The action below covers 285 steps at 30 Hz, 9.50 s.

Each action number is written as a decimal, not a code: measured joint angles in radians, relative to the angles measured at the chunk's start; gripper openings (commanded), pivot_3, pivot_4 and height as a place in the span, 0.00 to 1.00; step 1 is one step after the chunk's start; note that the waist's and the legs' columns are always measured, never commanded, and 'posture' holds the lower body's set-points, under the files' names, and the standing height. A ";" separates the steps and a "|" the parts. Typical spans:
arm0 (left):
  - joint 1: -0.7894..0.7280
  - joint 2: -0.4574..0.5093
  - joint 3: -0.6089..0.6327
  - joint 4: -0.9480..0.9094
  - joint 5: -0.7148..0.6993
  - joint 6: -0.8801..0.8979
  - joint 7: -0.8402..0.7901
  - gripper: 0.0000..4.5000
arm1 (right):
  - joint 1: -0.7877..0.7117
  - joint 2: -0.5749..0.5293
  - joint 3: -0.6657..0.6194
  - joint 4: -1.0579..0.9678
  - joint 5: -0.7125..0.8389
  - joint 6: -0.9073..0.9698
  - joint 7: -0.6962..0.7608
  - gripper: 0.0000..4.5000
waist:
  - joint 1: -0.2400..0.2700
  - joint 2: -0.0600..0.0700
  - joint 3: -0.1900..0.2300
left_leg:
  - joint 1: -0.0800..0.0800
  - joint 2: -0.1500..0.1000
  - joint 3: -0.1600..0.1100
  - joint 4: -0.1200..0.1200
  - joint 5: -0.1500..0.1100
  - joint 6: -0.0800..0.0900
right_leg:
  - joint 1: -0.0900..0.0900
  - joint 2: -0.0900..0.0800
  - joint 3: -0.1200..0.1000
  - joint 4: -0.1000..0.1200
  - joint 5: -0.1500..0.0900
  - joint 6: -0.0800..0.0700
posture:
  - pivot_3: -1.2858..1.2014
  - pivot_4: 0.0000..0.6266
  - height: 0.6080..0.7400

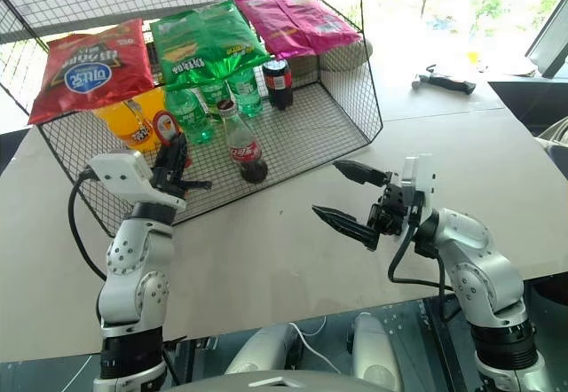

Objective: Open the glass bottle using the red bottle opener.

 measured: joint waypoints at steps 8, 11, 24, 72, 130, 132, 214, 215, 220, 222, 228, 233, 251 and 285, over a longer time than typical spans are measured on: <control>0.132 -0.010 -0.023 -0.116 -0.481 0.178 -0.195 0.00 | -0.012 -0.003 0.005 0.015 -0.026 0.031 -0.054 1.00 | -0.004 0.000 0.000 | 0.000 0.001 0.000 0.000 0.000 0.000 | 0.000 0.000 0.001 0.000 0.000 0.000 | 0.52 0.24 1.00; 0.167 0.011 0.018 -0.121 -0.633 0.223 -0.231 0.00 | -0.028 -0.009 0.007 0.017 -0.026 0.062 -0.076 1.00 | -0.003 0.000 0.000 | 0.000 0.001 0.000 0.000 0.000 -0.001 | 0.000 0.001 0.000 0.001 0.000 0.000 | 0.52 0.24 1.00; 0.091 0.042 -0.084 -0.005 -0.943 0.434 -0.372 0.00 | -0.119 -0.076 0.059 -0.049 0.157 0.485 -0.222 1.00 | -0.005 -0.002 0.000 | 0.001 0.000 0.002 0.001 0.001 -0.001 | 0.000 0.001 0.002 0.000 0.000 -0.001 | 0.52 0.24 1.00; -0.041 0.032 -0.159 0.137 -0.874 0.607 -0.614 0.55 | -0.385 0.015 0.092 0.125 0.482 0.908 -0.346 0.00 | -0.003 -0.002 0.000 | 0.000 0.000 0.001 0.000 0.001 -0.001 | -0.001 0.001 0.002 -0.001 0.000 -0.001 | 0.52 0.24 1.00; -0.326 0.004 -0.148 0.575 0.240 -0.343 -0.160 0.73 | -0.112 0.078 0.111 0.061 -0.411 0.066 -0.438 0.00 | -0.003 -0.002 0.000 | -0.002 0.000 0.000 -0.001 0.001 -0.001 | -0.003 0.001 0.000 0.000 0.000 0.000 | 0.52 0.24 1.00; -0.330 0.000 -0.146 0.586 0.225 -0.345 -0.168 0.54 | -0.112 0.079 0.111 0.061 -0.413 0.066 -0.438 0.00 | -0.002 -0.002 0.000 | -0.002 0.000 0.000 -0.001 0.001 -0.001 | -0.003 0.001 0.000 0.000 0.000 -0.001 | 0.52 0.24 1.00; 0.035 0.113 -0.285 0.003 -0.018 -0.070 -0.421 0.99 | -0.182 0.079 0.037 0.177 -0.436 0.012 -0.390 0.00 | -0.003 -0.001 0.000 | -0.002 0.000 0.001 0.000 0.001 -0.001 | -0.003 0.001 0.001 0.001 0.000 -0.001 | 0.52 0.24 1.00; 0.035 0.112 -0.285 0.003 -0.018 -0.070 -0.421 0.99 | -0.182 0.079 0.037 0.181 -0.437 0.011 -0.390 0.00 | -0.003 -0.001 0.000 | -0.002 0.000 0.001 0.000 0.001 -0.001 | -0.003 0.001 0.001 0.001 0.000 -0.001 | 0.52 0.24 1.00; 0.035 0.107 -0.280 0.003 -0.029 -0.070 -0.419 0.99 | -0.194 0.085 0.039 0.181 -0.440 0.001 -0.390 0.00 | -0.003 -0.001 0.000 | -0.002 0.000 0.001 0.000 0.001 -0.001 | -0.003 0.001 0.001 0.001 0.000 -0.001 | 0.52 0.24 1.00; 0.035 0.104 -0.279 0.003 -0.035 -0.070 -0.418 0.99 | -0.194 0.086 0.042 0.181 -0.440 0.001 -0.390 0.00 | -0.003 -0.001 0.000 | -0.002 0.000 0.001 0.000 0.001 -0.001 | -0.003 0.001 0.001 0.001 0.000 -0.001 | 0.52 0.24 1.00; 0.035 0.103 -0.272 0.003 -0.038 -0.072 -0.421 0.85 | -0.194 0.090 0.051 0.181 -0.441 0.001 -0.385 0.00 | -0.003 -0.001 0.000 | -0.002 0.000 0.001 0.000 0.001 -0.001 | -0.003 0.001 0.001 0.000 0.000 -0.001 | 0.52 0.24 1.00; 0.038 0.104 -0.266 0.000 -0.036 -0.085 -0.422 0.46 | -0.194 0.090 0.057 0.181 -0.446 0.000 -0.375 0.00 | -0.003 -0.001 0.000 | -0.002 0.000 0.001 0.000 0.001 -0.001 | -0.003 0.001 0.001 0.000 0.000 -0.001 | 0.52 0.24 1.00; 0.058 0.111 -0.276 -0.012 0.000 -0.114 -0.421 0.46 | -0.326 0.080 0.365 0.332 -0.916 -0.531 -0.397 0.00 | -0.004 -0.001 0.000 | -0.001 0.000 0.002 0.000 0.001 -0.001 | -0.003 0.002 0.002 0.001 0.000 -0.001 | 0.52 0.24 1.00; 0.049 0.107 -0.277 0.006 0.011 -0.105 -0.406 0.46 | -0.340 0.144 0.411 0.503 -1.173 -0.790 -0.548 0.00 | -0.004 0.002 -0.005 | 0.004 0.000 0.004 0.000 0.002 -0.002 | 0.001 0.002 0.004 0.002 0.000 -0.001 | 0.52 0.24 1.00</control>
